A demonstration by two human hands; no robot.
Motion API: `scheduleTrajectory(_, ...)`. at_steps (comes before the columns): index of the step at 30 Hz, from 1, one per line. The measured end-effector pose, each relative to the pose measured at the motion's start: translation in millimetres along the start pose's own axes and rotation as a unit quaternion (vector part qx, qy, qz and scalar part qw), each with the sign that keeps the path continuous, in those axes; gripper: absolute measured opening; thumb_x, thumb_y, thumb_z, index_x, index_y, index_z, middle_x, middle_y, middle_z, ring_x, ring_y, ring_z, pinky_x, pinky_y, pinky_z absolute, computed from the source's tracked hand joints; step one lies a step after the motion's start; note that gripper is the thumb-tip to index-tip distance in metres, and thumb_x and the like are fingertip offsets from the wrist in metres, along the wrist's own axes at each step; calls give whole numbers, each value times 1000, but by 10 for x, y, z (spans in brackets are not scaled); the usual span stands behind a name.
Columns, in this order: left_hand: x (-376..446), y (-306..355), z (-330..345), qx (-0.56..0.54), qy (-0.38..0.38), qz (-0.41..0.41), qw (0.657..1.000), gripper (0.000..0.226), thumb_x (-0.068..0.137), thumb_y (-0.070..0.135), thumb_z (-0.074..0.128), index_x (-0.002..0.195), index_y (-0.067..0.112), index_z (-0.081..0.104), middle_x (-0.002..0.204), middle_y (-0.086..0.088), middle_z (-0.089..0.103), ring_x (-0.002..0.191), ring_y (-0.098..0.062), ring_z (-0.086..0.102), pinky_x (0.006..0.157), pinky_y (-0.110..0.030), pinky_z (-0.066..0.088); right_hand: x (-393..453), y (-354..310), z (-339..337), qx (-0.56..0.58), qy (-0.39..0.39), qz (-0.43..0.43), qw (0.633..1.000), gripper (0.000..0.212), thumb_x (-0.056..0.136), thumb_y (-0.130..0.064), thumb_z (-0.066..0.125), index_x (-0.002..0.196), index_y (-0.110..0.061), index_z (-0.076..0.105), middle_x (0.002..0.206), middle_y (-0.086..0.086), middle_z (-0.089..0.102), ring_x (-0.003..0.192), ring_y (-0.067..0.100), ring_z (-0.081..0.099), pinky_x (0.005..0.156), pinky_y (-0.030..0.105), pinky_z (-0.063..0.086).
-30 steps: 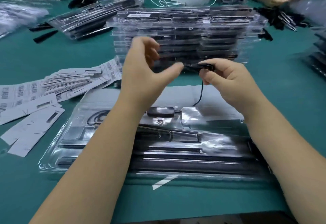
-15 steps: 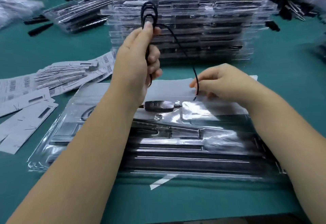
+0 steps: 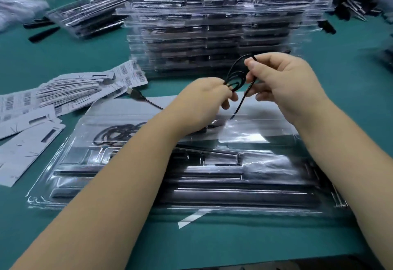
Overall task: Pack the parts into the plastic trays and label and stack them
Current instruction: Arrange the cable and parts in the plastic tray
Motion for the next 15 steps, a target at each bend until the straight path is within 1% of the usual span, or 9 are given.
scheduleTrajectory(2,-13,35,95,120,4,26,992,29,96,34,47,80,13,58,70,4,56,63,-13,48,62,-32,40,-3,11,-29,36,21,7,999,4,91,-19,63,92,-16,65,63,-7,67,50,12,63,47,18,48)
scheduleTrajectory(3,-14,39,121,152,7,34,988,33,96,38,46,77,14,55,68,4,54,63,-15,48,61,-33,39,-4,8,-36,47,28,6,998,3,90,-17,64,91,-15,65,63,-6,67,48,12,62,46,18,49)
scheduleTrajectory(4,-10,36,129,157,6,38,987,35,96,41,45,78,13,55,67,3,55,63,-15,49,61,-34,40,-7,2,-37,55,31,3,998,2,89,-16,65,90,-15,65,63,-6,67,47,12,61,47,19,49)
scheduleTrajectory(7,1,44,128,140,-10,50,989,32,97,39,44,90,13,62,68,6,59,65,-12,53,65,-33,42,-8,-20,-16,83,26,-2,996,3,87,-14,66,87,-16,66,63,-6,67,50,10,60,49,20,50)
scheduleTrajectory(9,-6,69,131,132,-5,62,989,25,98,35,44,87,19,61,68,11,57,66,-8,52,66,-31,42,-5,-26,-1,99,20,0,995,3,87,-13,65,86,-16,65,63,-6,67,54,10,62,51,20,50)
scheduleTrajectory(11,-6,94,92,98,24,65,993,26,99,33,43,85,19,61,69,14,57,69,-5,53,66,-28,42,0,-24,12,122,12,5,992,3,88,-13,64,86,-15,65,63,-6,67,57,11,63,53,20,51)
scheduleTrajectory(12,1,106,49,66,46,65,995,27,99,32,43,85,18,62,73,14,59,72,-6,54,66,-28,42,2,-25,15,134,6,7,991,4,88,-12,63,86,-14,66,64,-5,66,59,11,63,54,21,51)
scheduleTrajectory(15,-4,143,-83,-63,110,69,990,27,101,28,41,84,24,62,86,10,65,76,-7,59,72,-27,48,0,-65,29,133,-21,-17,991,17,90,-13,59,83,-20,74,71,-5,68,67,10,62,66,28,51)
Point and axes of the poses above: each hand's wrist, its own x-axis towards the middle knuckle, its own z-axis out of the palm, y = z × x, the point moved 8 cm from there along x, towards the middle knuckle
